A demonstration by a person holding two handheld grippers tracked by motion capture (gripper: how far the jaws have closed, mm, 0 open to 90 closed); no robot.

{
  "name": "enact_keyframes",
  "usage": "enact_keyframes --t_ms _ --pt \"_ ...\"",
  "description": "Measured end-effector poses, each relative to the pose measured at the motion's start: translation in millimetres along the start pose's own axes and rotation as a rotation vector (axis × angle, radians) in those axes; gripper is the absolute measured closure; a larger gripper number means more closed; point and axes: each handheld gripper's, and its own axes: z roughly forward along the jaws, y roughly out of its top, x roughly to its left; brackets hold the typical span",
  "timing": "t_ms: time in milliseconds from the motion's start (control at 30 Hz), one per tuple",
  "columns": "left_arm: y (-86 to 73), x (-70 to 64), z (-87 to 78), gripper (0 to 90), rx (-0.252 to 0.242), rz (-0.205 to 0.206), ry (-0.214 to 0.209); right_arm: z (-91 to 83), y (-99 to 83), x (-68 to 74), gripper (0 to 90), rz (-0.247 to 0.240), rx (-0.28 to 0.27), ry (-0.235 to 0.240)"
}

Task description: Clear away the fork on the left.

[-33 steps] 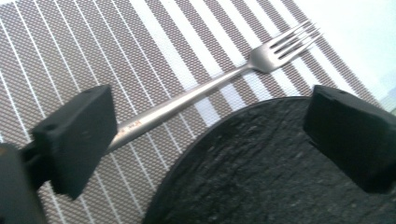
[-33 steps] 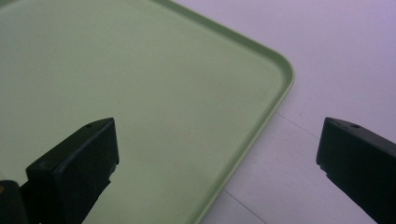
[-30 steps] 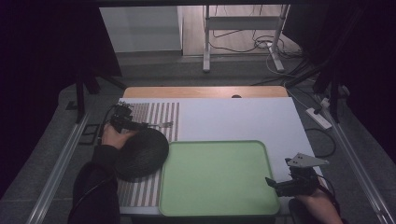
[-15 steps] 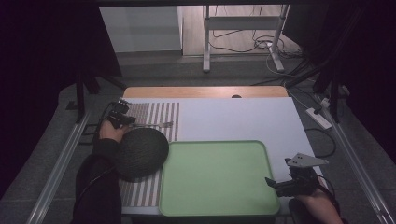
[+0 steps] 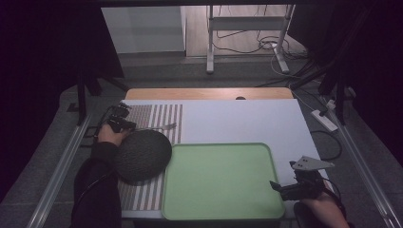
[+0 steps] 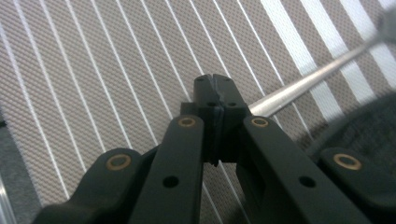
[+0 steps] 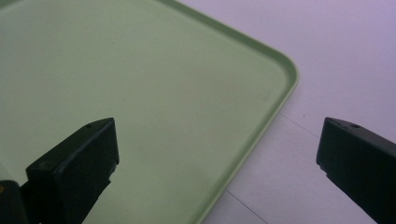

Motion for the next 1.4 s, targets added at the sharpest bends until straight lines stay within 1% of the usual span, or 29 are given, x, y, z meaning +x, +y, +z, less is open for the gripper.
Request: enact_keyframes --t_ms 200,300,333,400,567,600,633,667,733,800,833,867,900,933,967,1000,1067,1133,1167,1200,1233,1267,1300,1333,1367,1400 --pt "-7.1 -2.3 -5.3 88.8 0.036 0.026 -0.034 0.7 0.4 0.5 0.0 -0.007 0.005 -0.002" --pt "-9.0 -2.9 -6.7 88.7 0.053 0.031 -0.065 0.9 0.5 0.7 0.0 -0.009 0.007 0.001" --pt "-9.6 -3.0 -7.1 88.8 0.054 0.020 -0.068 1.0 0.6 0.8 0.0 -0.011 0.008 0.001" --pt "-10.0 -2.5 -7.1 88.8 0.053 0.013 -0.071 1.1 0.7 0.9 0.0 -0.012 0.010 0.001" --pt "-9.2 0.1 -7.3 88.7 0.060 0.014 -0.088 1.2 0.7 1.1 0.0 -0.015 0.010 0.001" --pt "-8.5 0.3 -7.6 88.7 0.060 0.013 -0.080 1.2 0.7 1.0 0.0 -0.015 0.010 0.001" --pt "-7.7 1.1 -8.3 88.6 0.055 0.006 -0.079 1.3 0.7 1.0 0.0 -0.014 0.011 0.002" --pt "-6.6 2.3 -9.4 88.6 0.048 -0.004 -0.088 1.3 0.7 1.0 0.0 -0.014 0.011 0.002" --pt "-4.0 2.2 -12.4 88.3 0.023 -0.012 -0.076 1.4 0.8 1.0 0.0 -0.015 0.011 0.003" --pt "0.0 1.4 -14.7 79.2 -0.001 -0.014 -0.095 1.6 0.9 1.1 0.0 -0.019 0.012 0.004" --pt "4.4 -2.5 -16.3 69.0 -0.023 -0.004 -0.101 1.7 1.0 1.4 0.0 -0.021 0.015 0.003" --pt "4.4 -2.5 -16.3 66.4 -0.023 -0.004 -0.101 1.7 1.0 1.4 0.0 -0.021 0.015 0.003" --pt "6.8 -5.1 -16.4 66.4 -0.030 0.002 -0.104 1.6 1.0 1.4 0.0 -0.022 0.016 0.004" --pt "9.3 -8.0 -16.2 54.6 -0.038 0.012 -0.112 1.6 1.0 1.5 0.0 -0.022 0.016 0.002" --pt "11.1 -10.4 -15.9 54.6 -0.044 0.020 -0.114 1.6 1.0 1.5 0.0 -0.022 0.016 0.002" --pt "14.2 -14.6 -15.0 51.9 -0.050 0.029 -0.111 1.6 1.0 1.4 0.0 -0.020 0.015 0.000" --pt "19.1 -20.5 -12.3 44.8 -0.053 0.045 -0.120 1.4 0.8 0.9 0.0 -0.013 0.012 0.001" --pt "23.5 -27.8 -8.5 36.0 -0.049 0.065 -0.112 1.3 0.8 0.7 0.0 -0.012 0.011 0.002" --pt "26.0 -32.1 -5.9 32.0 -0.039 0.075 -0.116 1.4 0.8 0.8 0.0 -0.012 0.011 0.002" --pt "28.8 -36.3 -2.3 24.8 -0.030 0.088 -0.137 1.5 0.8 1.0 0.0 -0.016 0.011 0.002" --pt "28.8 -36.3 -2.3 21.3 -0.030 0.088 -0.137 1.5 0.8 1.0 0.0 -0.016 0.011 0.002" --pt "30.5 -39.6 0.5 21.3 -0.032 0.100 -0.162 1.5 0.8 1.0 0.0 -0.016 0.012 0.003" --pt "31.7 -42.6 2.5 16.7 -0.035 0.105 -0.174 1.5 0.8 1.0 0.0 -0.017 0.012 0.003" --pt "33.1 -45.3 4.5 10.7 -0.034 0.116 -0.176 1.5 0.8 0.9 0.0 -0.015 0.011 0.003" --pt "34.4 -48.2 6.6 10.7 -0.033 0.129 -0.173 1.5 0.8 0.9 0.0 -0.015 0.011 0.003" --pt "35.7 -51.3 8.6 8.4 -0.027 0.142 -0.167 1.4 0.8 0.9 0.0 -0.015 0.011 0.003"
